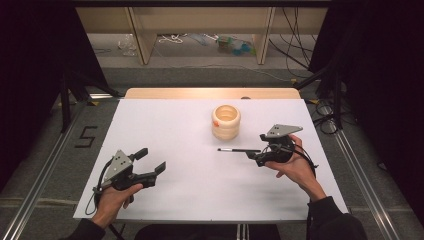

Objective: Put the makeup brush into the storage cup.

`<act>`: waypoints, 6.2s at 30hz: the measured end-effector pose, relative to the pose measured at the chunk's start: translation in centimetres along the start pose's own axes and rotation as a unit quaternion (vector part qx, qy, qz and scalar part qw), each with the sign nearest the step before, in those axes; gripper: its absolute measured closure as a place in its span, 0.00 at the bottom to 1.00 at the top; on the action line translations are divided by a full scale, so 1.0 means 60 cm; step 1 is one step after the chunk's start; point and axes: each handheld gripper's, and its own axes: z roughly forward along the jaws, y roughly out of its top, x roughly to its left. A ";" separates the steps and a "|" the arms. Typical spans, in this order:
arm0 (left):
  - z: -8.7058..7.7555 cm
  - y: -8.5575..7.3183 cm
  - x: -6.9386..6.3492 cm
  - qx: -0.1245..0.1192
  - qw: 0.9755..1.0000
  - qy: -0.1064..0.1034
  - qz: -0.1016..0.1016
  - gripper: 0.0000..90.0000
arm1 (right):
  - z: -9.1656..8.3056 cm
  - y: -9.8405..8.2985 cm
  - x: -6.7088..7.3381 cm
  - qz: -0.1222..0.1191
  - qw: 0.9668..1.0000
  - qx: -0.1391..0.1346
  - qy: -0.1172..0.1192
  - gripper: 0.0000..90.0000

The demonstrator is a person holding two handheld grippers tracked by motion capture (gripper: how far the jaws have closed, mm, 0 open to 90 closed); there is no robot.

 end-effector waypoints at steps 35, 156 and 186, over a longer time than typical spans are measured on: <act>-0.001 0.000 0.002 -0.001 1.000 0.002 -0.003 0.19 | 0.112 0.068 -0.014 -0.048 0.991 0.118 0.038 0.27; -0.003 0.001 0.002 -0.004 1.000 0.003 -0.002 0.20 | 0.212 0.067 -0.019 -0.111 0.943 0.304 0.080 0.90; -0.004 0.001 0.003 -0.006 1.000 0.003 -0.002 0.20 | 0.188 0.092 -0.006 -0.107 0.952 0.276 0.079 0.94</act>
